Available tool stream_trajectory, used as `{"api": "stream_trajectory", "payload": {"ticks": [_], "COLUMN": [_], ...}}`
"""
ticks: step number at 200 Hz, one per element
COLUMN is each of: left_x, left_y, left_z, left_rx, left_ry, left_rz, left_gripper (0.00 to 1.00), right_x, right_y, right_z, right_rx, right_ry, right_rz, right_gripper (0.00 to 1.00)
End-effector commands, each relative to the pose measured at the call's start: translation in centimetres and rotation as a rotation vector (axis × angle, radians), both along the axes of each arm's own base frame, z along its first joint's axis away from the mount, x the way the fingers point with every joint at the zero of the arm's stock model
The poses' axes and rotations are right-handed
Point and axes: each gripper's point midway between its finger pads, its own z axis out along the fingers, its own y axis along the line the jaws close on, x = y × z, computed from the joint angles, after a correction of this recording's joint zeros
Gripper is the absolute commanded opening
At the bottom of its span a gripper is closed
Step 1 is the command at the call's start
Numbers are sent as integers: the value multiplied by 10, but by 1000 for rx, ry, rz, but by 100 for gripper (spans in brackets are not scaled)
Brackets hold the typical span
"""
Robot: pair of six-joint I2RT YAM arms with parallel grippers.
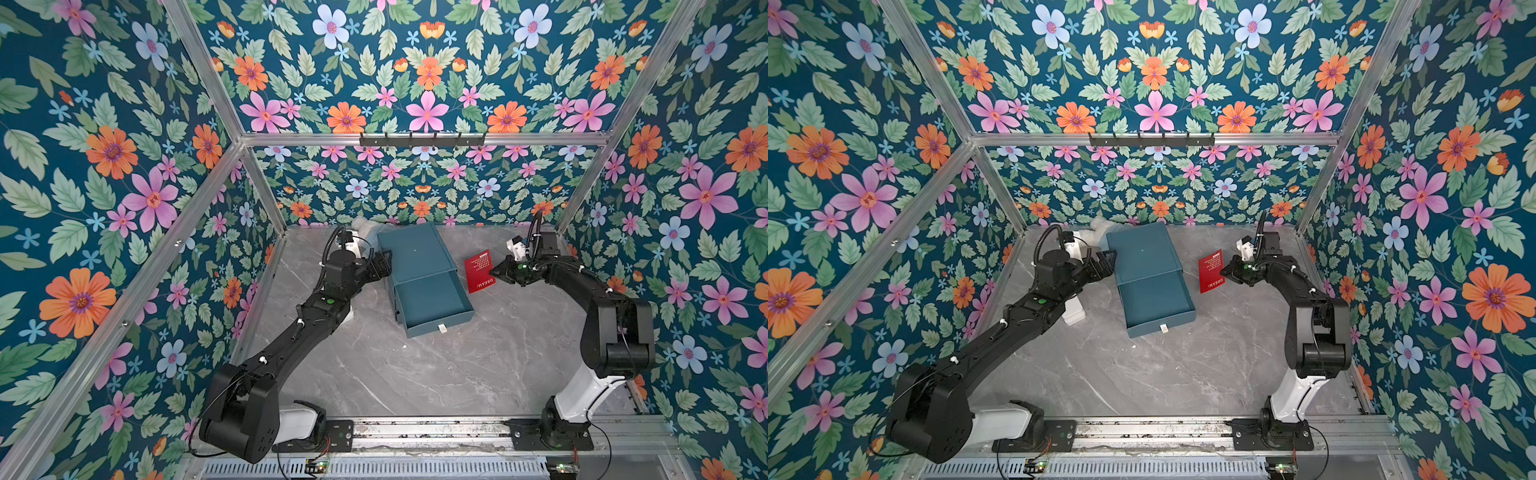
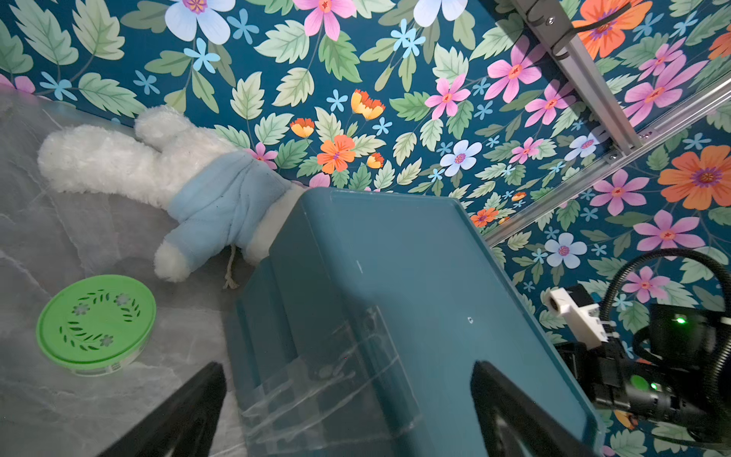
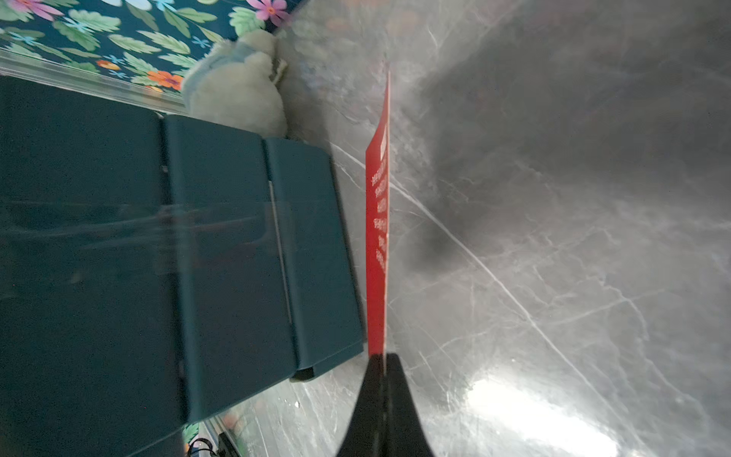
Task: Take the postcards out of the drawer
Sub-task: Place the postcard at the center of the board.
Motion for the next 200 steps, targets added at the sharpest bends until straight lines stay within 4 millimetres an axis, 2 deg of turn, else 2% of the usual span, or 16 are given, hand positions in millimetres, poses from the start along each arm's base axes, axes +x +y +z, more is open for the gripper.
{"api": "stream_trajectory", "payload": {"ticks": [1,50,68,84,105,118,139,159,185,189,192,200], "left_x": [1,0,-1,-2,-3,-4,-5,-5,-6,-5,-6,-6], "left_y": [3,5,6,7,8,9,10,10,10,10,10,10], "left_z": [7,7,7,8,9,10,11,12,12,12,11,11], "left_rx": [8,17,19,19,20,22,23,25,23,23,22,20], "left_ry": [-24,-23,-24,-27,-29,-32,-35,-40,-42,-44,-42,-43], "left_rz": [10,13,17,18,20,21,24,24,23,23,22,21], "left_gripper": [100,100,100,100,100,100,100,100,100,99,100,100], "right_x": [4,11,12,13,11,9,6,-3,-27,-31,-35,-46], "right_y": [-4,-20,-25,-31,-41,-50,-64,-68,-55,-52,-50,-42], "right_z": [-15,-51,-60,-65,-69,-70,-61,-42,-14,-15,-3,4], "right_rx": [-27,-50,-52,-78,-142,-195,-274,-302,-322,-330,-334,-345], "right_ry": [10,79,100,114,134,146,155,132,91,95,63,50], "right_rz": [15,-26,-38,-52,-73,-95,-131,-159,-153,-148,-147,-132], "right_gripper": [2,2,6,15,33,39,44,45,46,46,47,47]}}
